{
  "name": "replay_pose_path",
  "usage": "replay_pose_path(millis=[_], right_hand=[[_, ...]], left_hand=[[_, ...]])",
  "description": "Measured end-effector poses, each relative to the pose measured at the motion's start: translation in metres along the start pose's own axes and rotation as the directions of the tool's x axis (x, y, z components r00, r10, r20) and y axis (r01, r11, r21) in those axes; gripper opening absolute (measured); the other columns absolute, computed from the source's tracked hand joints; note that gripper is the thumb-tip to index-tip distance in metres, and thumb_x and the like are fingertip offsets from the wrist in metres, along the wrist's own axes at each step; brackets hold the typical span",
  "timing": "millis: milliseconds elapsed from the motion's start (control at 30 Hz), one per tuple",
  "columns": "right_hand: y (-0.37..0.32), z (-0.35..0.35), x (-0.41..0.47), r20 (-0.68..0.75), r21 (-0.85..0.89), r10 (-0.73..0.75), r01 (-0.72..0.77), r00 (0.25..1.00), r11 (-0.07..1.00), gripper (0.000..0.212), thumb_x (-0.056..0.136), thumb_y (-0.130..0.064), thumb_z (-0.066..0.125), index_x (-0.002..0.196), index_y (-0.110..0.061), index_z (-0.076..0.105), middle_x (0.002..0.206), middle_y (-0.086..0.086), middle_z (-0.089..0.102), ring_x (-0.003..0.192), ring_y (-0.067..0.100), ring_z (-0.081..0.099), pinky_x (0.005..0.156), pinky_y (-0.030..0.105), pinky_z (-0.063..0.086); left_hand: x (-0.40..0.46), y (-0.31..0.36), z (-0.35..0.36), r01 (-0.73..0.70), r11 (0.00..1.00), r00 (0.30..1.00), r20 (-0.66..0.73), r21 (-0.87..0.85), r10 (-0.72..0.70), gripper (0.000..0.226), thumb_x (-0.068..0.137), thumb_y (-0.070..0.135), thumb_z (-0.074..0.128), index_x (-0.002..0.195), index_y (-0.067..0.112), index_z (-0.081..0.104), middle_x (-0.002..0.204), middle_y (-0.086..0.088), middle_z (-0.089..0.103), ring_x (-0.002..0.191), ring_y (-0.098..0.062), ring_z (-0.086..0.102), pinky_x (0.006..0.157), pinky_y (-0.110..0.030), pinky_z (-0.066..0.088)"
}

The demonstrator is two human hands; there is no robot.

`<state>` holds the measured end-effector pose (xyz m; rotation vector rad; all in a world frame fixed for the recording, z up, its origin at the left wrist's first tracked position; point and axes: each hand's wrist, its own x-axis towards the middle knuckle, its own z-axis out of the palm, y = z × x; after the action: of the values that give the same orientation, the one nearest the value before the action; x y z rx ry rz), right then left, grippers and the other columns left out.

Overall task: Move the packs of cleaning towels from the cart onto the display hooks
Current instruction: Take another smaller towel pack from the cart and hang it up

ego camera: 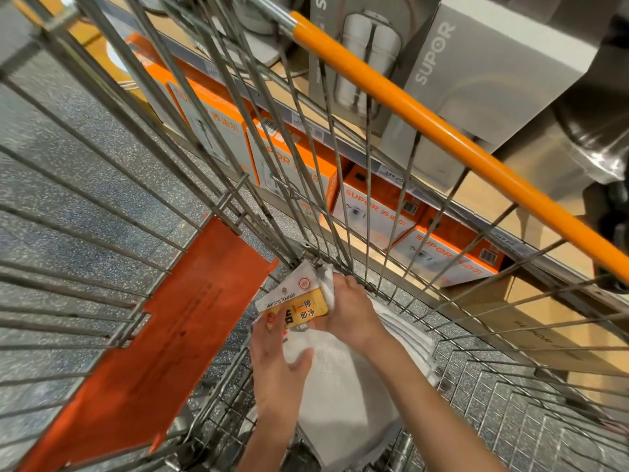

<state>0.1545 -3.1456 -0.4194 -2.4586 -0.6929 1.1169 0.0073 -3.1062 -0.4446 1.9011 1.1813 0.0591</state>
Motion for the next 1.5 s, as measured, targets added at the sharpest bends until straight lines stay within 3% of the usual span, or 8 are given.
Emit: replay_pose_path(millis=[167,333,500,633,767,967,1333,1500], right_hand=[[-0.003,0.004,0.003,0.060,-0.014,0.035,-0.035,0.998,0.999,0.083,0.068,-0.039,0.081,0.133,-0.006,0.042,0.132,0.009,0.042,0.130,0.028,0.031,0.108,0.038,0.030],[-0.003,0.005,0.004,-0.019,-0.015,-0.033,0.033,0.999,0.999,0.073,0.066,-0.040,0.080,0.127,-0.018,0.047,0.112,-0.003,0.034,0.116,0.019,0.029,0.102,0.033,0.031],[0.002,0.012,-0.002,-0.096,-0.060,-0.135,0.130,0.986,0.990,0.073,0.067,-0.043,0.079,0.129,-0.022,0.047,0.128,-0.001,0.039,0.119,0.018,0.026,0.104,0.034,0.030],[0.004,0.017,-0.008,-0.159,-0.068,-0.208,0.200,0.965,0.977,0.069,0.066,-0.041,0.080,0.126,-0.021,0.051,0.130,-0.002,0.039,0.122,0.017,0.024,0.105,0.034,0.028],[0.005,0.017,-0.008,-0.212,-0.070,-0.251,0.241,0.945,0.968,0.064,0.064,-0.040,0.081,0.121,-0.023,0.059,0.129,-0.005,0.035,0.118,0.011,0.020,0.102,0.028,0.022],[0.004,0.015,-0.010,-0.149,0.012,-0.207,0.211,0.967,0.977,0.061,0.068,-0.034,0.080,0.121,-0.019,0.055,0.130,-0.003,0.045,0.120,0.017,0.027,0.098,0.030,0.025],[0.006,0.021,-0.022,-0.141,0.038,-0.162,0.169,0.977,0.985,0.059,0.076,-0.032,0.074,0.128,-0.025,0.046,0.120,0.002,0.061,0.119,0.021,0.040,0.095,0.033,0.033],[0.006,0.012,-0.017,-0.068,0.059,-0.113,0.118,0.991,0.991,0.056,0.077,-0.036,0.074,0.123,-0.026,0.044,0.109,0.000,0.066,0.108,0.024,0.055,0.098,0.046,0.041]], left_hand=[[-0.004,-0.006,0.000,0.054,0.998,0.999,0.009,-0.028,-0.053,0.084,0.079,0.016,0.076,0.140,0.043,0.024,0.157,-0.009,0.013,0.141,-0.030,0.027,0.107,-0.044,0.039],[-0.004,-0.007,-0.002,0.097,0.994,0.995,0.033,-0.041,-0.096,0.083,0.080,0.020,0.075,0.146,0.038,0.027,0.157,-0.007,0.010,0.136,-0.028,0.037,0.106,-0.042,0.041],[-0.005,-0.002,-0.003,0.139,0.989,0.989,0.047,-0.055,-0.137,0.086,0.080,0.017,0.075,0.147,0.036,0.024,0.157,-0.008,0.007,0.140,-0.029,0.029,0.107,-0.047,0.038],[-0.010,0.000,-0.003,0.136,0.986,0.991,0.021,-0.101,-0.135,0.089,0.080,0.015,0.075,0.146,0.038,0.020,0.158,-0.006,0.007,0.142,-0.017,0.017,0.107,-0.041,0.033],[-0.013,0.003,-0.003,0.113,0.983,0.993,-0.006,-0.146,-0.115,0.091,0.079,0.013,0.075,0.136,0.050,0.014,0.156,-0.003,0.008,0.117,0.007,0.019,0.100,-0.036,0.039],[-0.015,-0.001,0.000,0.106,0.985,0.994,-0.021,-0.136,-0.110,0.091,0.081,0.017,0.074,0.136,0.055,0.012,0.156,0.000,0.007,0.140,-0.021,0.027,0.095,-0.039,0.044],[-0.022,0.004,-0.002,0.079,0.990,0.996,-0.032,-0.120,-0.084,0.086,0.082,0.018,0.071,0.133,0.053,0.010,0.157,-0.004,0.005,0.138,-0.019,0.031,0.092,-0.039,0.046],[-0.017,0.006,-0.003,0.070,0.993,0.997,-0.016,-0.099,-0.072,0.090,0.082,0.018,0.072,0.134,0.053,0.008,0.157,-0.003,0.006,0.141,-0.022,0.027,0.091,-0.042,0.047]])
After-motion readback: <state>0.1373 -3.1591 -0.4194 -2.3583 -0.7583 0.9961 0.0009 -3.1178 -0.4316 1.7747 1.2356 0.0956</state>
